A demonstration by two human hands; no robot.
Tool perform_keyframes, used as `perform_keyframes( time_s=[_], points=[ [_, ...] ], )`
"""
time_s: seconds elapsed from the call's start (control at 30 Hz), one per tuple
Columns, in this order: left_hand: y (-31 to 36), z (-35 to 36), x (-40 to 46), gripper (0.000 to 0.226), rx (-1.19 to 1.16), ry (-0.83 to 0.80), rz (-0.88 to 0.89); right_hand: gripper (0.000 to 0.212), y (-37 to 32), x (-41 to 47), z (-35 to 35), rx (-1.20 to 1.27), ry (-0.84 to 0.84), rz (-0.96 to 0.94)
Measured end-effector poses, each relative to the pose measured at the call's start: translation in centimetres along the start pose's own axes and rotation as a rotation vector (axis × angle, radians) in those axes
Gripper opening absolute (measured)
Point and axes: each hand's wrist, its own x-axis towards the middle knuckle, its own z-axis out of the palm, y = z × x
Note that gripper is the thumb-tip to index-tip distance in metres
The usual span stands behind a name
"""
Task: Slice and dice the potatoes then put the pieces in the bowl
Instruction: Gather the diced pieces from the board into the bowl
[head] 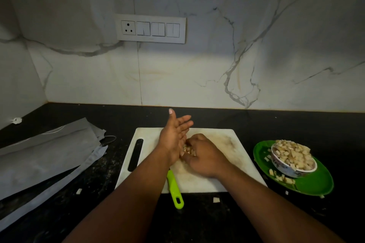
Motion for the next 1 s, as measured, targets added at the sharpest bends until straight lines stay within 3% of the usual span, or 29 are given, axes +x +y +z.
perform_keyframes(
  time_s=[0.23, 0.37, 0.47, 0.57, 0.63, 0.83, 1.0],
  points=[
    [0.0, -0.4, 0.0, 0.076, -0.051, 0.026, 0.016, 0.014, -0.2, -0.1, 0.5, -0.018, 0.092, -0.204],
    [0.2, -0.5, -0.2, 0.076, -0.076, 0.009, 0.009, 0.005, 0.1, -0.3, -0.2, 0.024, 0.109, -0.184],
    [0.4, -0.5, -0.6, 0.078, -0.103, 0.000, 0.012, 0.020, 0.9, -0.7, -1.1, -0.009, 0.139, -0.167],
    [0.5, -0.4, -0.7, 0.081, -0.094, 0.013, 0.029, 0.039, 1.2, -1.1, -1.2, -0.197, 0.192, -0.168],
    [0.4, -0.5, -0.6, 0.077, -0.096, 0.039, 0.037, 0.048, 0.6, -1.1, -0.7, -0.323, 0.137, -0.201],
    [0.5, -1.2, -0.5, 0.075, -0.162, 0.102, 0.038, 0.005, -0.2, 0.0, -0.1, -0.233, 0.048, -0.384],
    [0.7, -1.0, -0.8, 0.076, -0.165, 0.113, 0.013, 0.011, -0.2, 1.0, -0.1, -0.278, 0.021, -0.374]
  ],
)
